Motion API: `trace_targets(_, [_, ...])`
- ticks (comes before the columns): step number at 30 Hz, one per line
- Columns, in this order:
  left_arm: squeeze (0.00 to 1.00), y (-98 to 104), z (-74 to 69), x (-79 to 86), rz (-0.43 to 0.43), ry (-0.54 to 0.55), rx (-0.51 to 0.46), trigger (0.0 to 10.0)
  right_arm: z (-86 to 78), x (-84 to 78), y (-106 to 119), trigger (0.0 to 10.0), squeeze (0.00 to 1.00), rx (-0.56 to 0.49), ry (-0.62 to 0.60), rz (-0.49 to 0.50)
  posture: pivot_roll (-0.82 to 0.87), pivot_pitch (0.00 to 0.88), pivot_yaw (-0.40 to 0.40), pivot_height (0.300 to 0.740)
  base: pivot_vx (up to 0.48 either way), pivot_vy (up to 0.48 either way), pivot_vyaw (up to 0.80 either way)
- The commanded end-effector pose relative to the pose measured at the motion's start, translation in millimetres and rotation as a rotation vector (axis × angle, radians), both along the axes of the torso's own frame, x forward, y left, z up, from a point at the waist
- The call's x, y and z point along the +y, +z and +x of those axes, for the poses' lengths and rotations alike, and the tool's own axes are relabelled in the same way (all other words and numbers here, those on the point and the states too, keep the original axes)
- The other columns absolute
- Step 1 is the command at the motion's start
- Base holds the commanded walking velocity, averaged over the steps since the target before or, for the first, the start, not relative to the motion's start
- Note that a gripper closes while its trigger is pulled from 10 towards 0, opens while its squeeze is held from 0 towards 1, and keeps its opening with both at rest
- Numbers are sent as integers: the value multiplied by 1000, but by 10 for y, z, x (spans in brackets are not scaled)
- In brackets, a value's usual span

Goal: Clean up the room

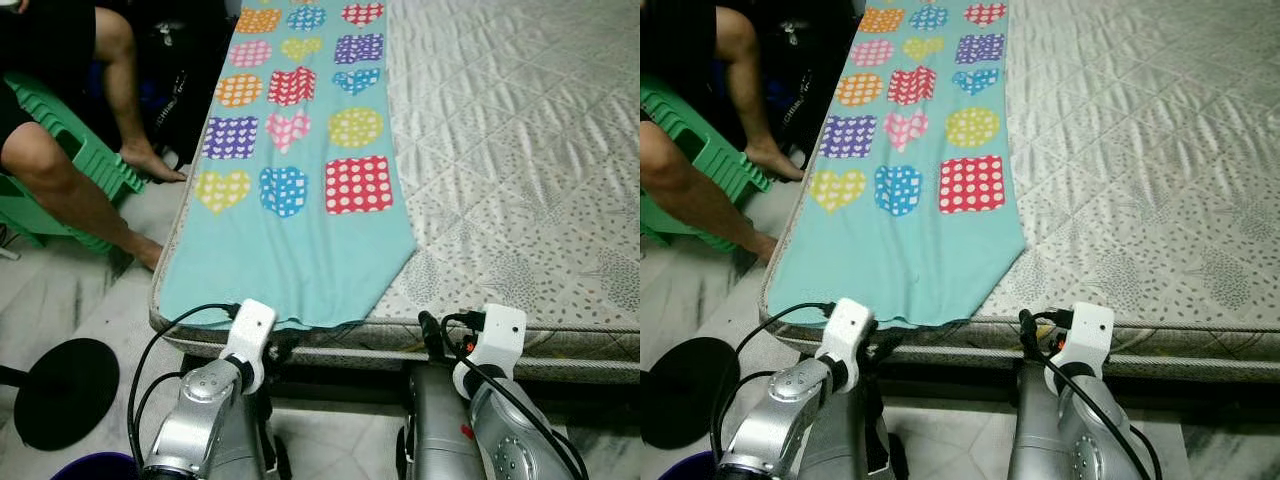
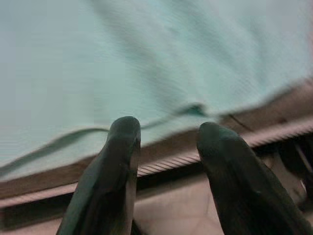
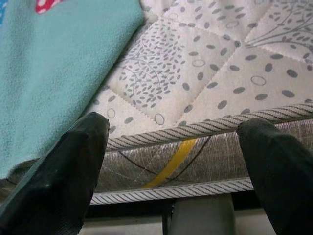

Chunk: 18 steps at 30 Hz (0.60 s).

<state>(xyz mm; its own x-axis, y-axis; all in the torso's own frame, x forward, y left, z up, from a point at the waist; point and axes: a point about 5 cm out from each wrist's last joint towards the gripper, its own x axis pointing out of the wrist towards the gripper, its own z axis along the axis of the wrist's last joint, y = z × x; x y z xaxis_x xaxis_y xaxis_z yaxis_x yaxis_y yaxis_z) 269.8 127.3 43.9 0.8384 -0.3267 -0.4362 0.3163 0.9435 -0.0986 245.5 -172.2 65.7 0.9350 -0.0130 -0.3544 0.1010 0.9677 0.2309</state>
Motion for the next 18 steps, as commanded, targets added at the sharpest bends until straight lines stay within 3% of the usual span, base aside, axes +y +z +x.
trace_targets(1, [1000,-73,-43,156,1,92,40,10000,-14,29,-31,10000,0,9,8,10,-149,148,121,586,0,0,0])
trace_targets(6, [1000,-77,-16,222,5,125,9,10000,-11,28,-38,10000,0,9,10,7,-150,148,118,586,0,0,0])
trace_targets(12, [1000,-40,154,176,-24,100,-1,10000,-17,21,-41,10000,0,8,13,1,-156,153,113,586,0,0,0])
trace_targets(18, [1000,121,540,1,30,15,-62,10000,-49,13,-24,10000,0,3,12,-9,-174,166,112,586,0,0,0])
